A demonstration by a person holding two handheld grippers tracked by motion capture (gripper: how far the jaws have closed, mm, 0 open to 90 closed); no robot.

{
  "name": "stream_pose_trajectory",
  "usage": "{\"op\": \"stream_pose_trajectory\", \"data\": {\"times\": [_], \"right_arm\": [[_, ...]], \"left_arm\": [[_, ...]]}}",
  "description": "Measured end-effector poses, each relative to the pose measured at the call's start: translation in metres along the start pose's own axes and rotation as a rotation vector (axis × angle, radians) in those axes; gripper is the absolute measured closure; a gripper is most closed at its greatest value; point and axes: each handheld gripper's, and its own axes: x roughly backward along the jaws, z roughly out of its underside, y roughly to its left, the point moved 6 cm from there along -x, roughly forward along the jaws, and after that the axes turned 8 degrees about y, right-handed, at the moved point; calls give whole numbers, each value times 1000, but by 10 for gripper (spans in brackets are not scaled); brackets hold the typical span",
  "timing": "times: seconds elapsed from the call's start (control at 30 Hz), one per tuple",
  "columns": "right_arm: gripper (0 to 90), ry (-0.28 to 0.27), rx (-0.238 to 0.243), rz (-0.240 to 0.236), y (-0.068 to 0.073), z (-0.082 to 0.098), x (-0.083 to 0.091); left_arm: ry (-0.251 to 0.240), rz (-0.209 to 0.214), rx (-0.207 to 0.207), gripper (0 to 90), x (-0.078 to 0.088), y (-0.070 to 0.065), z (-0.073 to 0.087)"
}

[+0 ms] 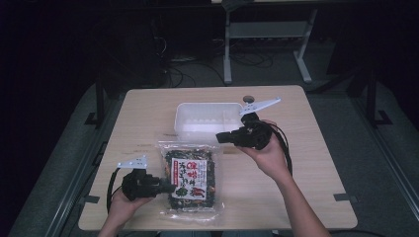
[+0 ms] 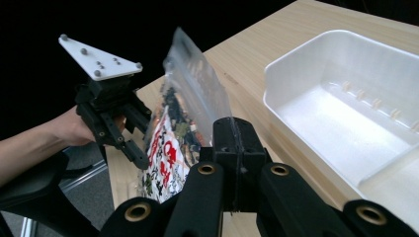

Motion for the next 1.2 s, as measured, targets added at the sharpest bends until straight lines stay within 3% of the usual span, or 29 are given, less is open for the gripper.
{"op": "stream_pose_trajectory", "data": {"times": [0.13, 0.37, 0.63, 1.2], "right_arm": [[872, -8, -9, 0, -3, 3, 2], [651, -28, -45, -27, -9, 10, 0], [474, 21, -45, -62, -10, 25, -18], [468, 98, -54, -159, -5, 46, -53]], "left_arm": [[-1, -16, -22, 684, -1, -3, -1], [7, -15, -42, 702, -2, -7, -3], [6, -19, -50, 702, -3, -8, -3], [9, -25, -77, 702, -5, -12, -5]]}}
